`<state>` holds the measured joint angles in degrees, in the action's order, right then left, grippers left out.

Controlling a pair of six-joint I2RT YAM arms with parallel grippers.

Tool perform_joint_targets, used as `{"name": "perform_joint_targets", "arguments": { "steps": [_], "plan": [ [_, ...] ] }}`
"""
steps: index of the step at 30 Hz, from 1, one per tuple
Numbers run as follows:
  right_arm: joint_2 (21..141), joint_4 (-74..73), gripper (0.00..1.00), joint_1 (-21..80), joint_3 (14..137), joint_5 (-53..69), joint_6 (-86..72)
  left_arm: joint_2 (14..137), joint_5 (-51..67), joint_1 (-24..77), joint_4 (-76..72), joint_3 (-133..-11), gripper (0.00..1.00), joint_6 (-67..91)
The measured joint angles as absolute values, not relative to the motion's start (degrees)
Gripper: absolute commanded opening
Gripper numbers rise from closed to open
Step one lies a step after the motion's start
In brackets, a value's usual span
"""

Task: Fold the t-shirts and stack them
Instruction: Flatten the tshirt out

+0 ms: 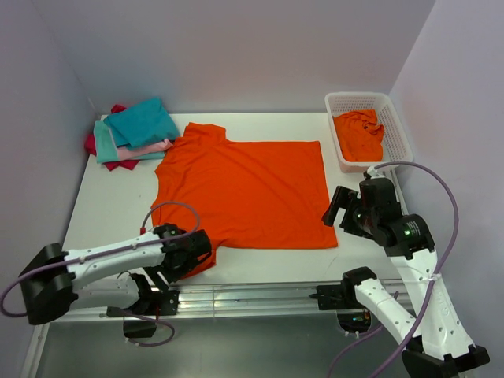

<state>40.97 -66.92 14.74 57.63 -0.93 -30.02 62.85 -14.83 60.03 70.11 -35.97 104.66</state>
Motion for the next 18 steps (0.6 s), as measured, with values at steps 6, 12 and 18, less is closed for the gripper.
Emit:
{"name": "perform_joint_targets", "arguments": {
  "steps": [6, 12, 18],
  "plan": [
    [41.91, -67.26, 0.98, 15.03, 58.17, -0.86, -29.67, 72.84, -16.78, 60.10, 67.94, -38.37, 0.82, 105.32],
    [42.92, -67.55, 0.98, 16.69, 58.89, -0.93, -29.45, 73.69, -17.76, 60.10, 64.73, -37.39, 0.76, 106.80],
    [44.27, -67.53, 0.98, 18.39, 58.92, -1.26, -29.28, 72.82, -17.85, 60.10, 61.25, -35.09, 0.62, 108.07]
  ]
}}
